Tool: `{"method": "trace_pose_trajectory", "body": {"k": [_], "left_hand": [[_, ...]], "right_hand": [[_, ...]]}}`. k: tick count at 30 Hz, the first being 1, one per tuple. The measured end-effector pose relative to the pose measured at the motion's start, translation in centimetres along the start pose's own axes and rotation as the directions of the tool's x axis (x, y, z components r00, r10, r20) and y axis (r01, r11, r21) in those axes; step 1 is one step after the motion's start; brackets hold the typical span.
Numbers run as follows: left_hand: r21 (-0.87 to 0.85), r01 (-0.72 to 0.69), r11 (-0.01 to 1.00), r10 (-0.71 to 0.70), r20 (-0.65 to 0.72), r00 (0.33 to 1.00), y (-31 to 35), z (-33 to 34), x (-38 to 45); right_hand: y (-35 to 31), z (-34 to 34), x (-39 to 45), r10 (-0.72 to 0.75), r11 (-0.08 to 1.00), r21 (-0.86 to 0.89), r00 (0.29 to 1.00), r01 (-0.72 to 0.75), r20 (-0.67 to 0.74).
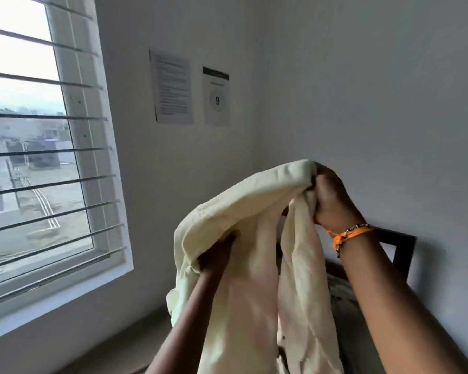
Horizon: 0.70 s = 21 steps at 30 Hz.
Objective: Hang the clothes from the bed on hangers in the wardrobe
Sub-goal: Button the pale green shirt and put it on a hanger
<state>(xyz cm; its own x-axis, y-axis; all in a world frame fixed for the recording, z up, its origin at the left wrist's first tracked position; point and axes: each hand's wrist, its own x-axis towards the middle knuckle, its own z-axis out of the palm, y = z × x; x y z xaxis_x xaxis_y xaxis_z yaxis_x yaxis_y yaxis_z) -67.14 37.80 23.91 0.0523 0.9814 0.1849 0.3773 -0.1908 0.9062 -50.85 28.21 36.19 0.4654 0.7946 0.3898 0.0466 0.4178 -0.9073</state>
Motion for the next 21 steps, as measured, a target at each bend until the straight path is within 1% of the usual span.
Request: {"method": "trace_pose_trajectory", "body": {"k": [1, 2, 3, 4, 5, 6, 7, 8, 9, 10, 11, 12, 13, 15, 16, 17, 18, 19, 20, 21], "left_hand": [[-0.01, -0.05, 0.999, 0.05, -0.017, 0.999, 1.0, 0.0, 0.1], [0.001, -0.135, 0.991, 0.135, -0.022, 0.991, 2.0, 0.0, 0.4], [0.032, -0.223, 0.974, 0.225, -0.043, 0.974, 3.0, -0.2, 0.2], [0.101, -0.282, 0.954, 0.291, -0.091, 0.952, 4.0, -0.5, 0.0], [0.179, -0.327, 0.928, 0.358, -0.188, 0.914, 5.2, -0.8, -0.8], [0.237, -0.375, 0.896, 0.429, -0.243, 0.87, 5.9, -0.8, -1.1], [0.285, -0.442, 0.85, 0.506, -0.214, 0.835, 6.5, -0.6, -1.5], [0.283, -0.476, 0.833, 0.519, -0.101, 0.849, 7.0, -0.2, -1.7], [0.28, -0.5, 0.82, 0.503, 0.066, 0.862, 7.5, 0.1, -2.2], [0.282, -0.518, 0.807, 0.483, 0.19, 0.855, 7.7, 0.6, -2.3], [0.3, -0.539, 0.787, 0.479, 0.252, 0.841, 7.9, 0.9, -2.4], [0.279, -0.569, 0.773, 0.492, 0.303, 0.816, 7.9, 1.2, -1.9], [0.248, -0.605, 0.757, 0.501, 0.374, 0.78, 8.0, 1.0, -1.9], [0.187, -0.698, 0.691, 0.526, 0.532, 0.663, 8.0, -0.3, -2.1], [0.12, -0.718, 0.686, 0.547, 0.566, 0.617, 7.3, -1.1, -1.8], [0.012, -0.699, 0.715, 0.591, 0.526, 0.612, 6.6, -2.2, -1.7], [-0.116, -0.687, 0.717, 0.671, 0.379, 0.637, 5.8, -3.1, -1.7], [-0.159, -0.673, 0.722, 0.692, 0.154, 0.706, 4.9, -4.1, -1.5], [-0.122, -0.639, 0.759, 0.636, -0.066, 0.769, 4.2, -4.9, -1.6], [-0.054, -0.567, 0.822, 0.543, -0.228, 0.808, 3.8, -5.5, -1.6]], "right_hand": [[0.2, -0.8, 0.3, -0.008, 0.932, -0.362, 0.999, 0.024, 0.044], [0.6, -1.4, 0.5, 0.032, 0.729, -0.683, 0.995, 0.044, 0.098], [0.8, -1.6, 0.1, 0.066, 0.55, -0.832, 0.989, 0.076, 0.134], [1.2, -1.5, -0.3, 0.054, 0.509, -0.847, 0.977, 0.151, 0.206], [1.3, -1.1, -1.0, 0.037, 0.598, -0.773, 0.956, 0.213, 0.291], [1.4, -0.6, -1.4, 0.002, 0.73, -0.636, 0.929, 0.251, 0.369], [0.9, 0.4, -2.1, -0.031, 0.842, -0.474, 0.901, 0.257, 0.433], [0.7, 0.9, -2.0, -0.064, 0.906, -0.346, 0.887, 0.243, 0.457], [0.4, 1.4, -1.7, -0.085, 0.921, -0.31, 0.898, 0.236, 0.431], [0.3, 1.8, -0.9, -0.112, 0.9, -0.351, 0.917, 0.257, 0.384], [0.2, 2.1, -0.2, -0.132, 0.855, -0.44, 0.936, 0.274, 0.327], [0.3, 2.2, 0.6, -0.154, 0.809, -0.514, 0.947, 0.285, 0.282], [0.5, 2.3, 1.0, -0.174, 0.767, -0.569, 0.95, 0.297, 0.26], [1.2, 2.2, 1.4, -0.218, 0.688, -0.653, 0.948, 0.318, 0.231], [1.6, 2.0, 1.4, -0.246, 0.674, -0.669, 0.949, 0.313, 0.196], [2.1, 1.7, 1.5, -0.267, 0.679, -0.669, 0.951, 0.302, 0.158], [2.5, 1.3, 1.7, -0.274, 0.705, -0.65, 0.955, 0.282, 0.118], [2.9, 0.9, 2.1, -0.258, 0.756, -0.603, 0.963, 0.252, 0.079], [3.1, 0.7, 2.2, -0.236, 0.816, -0.531, 0.97, 0.228, 0.056], [3.0, 0.7, 2.1, -0.21, 0.868, -0.448, 0.976, 0.213, 0.058]]}}
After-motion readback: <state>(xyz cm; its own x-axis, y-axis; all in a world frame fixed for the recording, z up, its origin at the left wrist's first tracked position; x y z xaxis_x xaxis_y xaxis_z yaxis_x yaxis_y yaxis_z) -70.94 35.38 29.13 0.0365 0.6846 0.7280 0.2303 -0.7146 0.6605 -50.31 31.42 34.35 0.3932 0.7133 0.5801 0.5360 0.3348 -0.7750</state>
